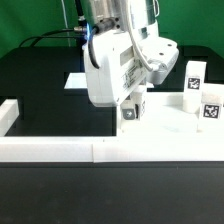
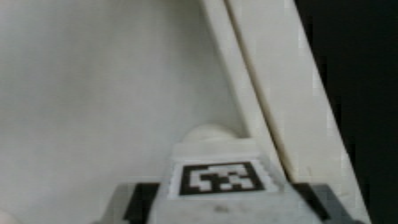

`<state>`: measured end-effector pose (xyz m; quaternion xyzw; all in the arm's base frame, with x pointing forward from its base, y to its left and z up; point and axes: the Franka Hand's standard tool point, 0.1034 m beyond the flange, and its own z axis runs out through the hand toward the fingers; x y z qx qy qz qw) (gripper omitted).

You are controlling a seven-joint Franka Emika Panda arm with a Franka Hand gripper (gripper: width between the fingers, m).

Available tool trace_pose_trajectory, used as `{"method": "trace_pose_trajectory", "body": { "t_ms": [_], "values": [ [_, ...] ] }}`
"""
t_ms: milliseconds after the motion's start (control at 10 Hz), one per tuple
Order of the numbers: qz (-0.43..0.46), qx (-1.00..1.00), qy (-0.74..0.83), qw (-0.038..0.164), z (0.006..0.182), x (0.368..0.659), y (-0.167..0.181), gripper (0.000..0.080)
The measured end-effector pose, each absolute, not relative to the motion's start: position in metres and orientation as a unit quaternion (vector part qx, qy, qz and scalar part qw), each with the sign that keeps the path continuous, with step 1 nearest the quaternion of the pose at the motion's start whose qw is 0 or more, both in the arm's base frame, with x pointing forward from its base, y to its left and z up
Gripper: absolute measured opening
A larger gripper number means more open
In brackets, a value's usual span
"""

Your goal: Assemble square table

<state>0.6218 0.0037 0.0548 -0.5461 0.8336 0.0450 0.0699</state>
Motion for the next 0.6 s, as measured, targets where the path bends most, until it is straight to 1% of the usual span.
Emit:
{"method": "trace_pose_trajectory", "body": {
  "t_ms": [200,300,400,500,600],
  "values": [
    [0.043,-0.542,0.836,0.067,0.055,0.622,0.003,0.0272],
    [0.043,-0.553,0.830,0.067,0.054,0.621,0.003,0.0345],
    [0.042,-0.562,0.823,0.068,0.055,0.621,0.004,0.0345],
    [0.041,-0.585,0.807,0.073,0.062,0.621,0.009,0.0480],
    [0.041,-0.594,0.799,0.080,0.074,0.617,0.015,0.0611]
  ]
}}
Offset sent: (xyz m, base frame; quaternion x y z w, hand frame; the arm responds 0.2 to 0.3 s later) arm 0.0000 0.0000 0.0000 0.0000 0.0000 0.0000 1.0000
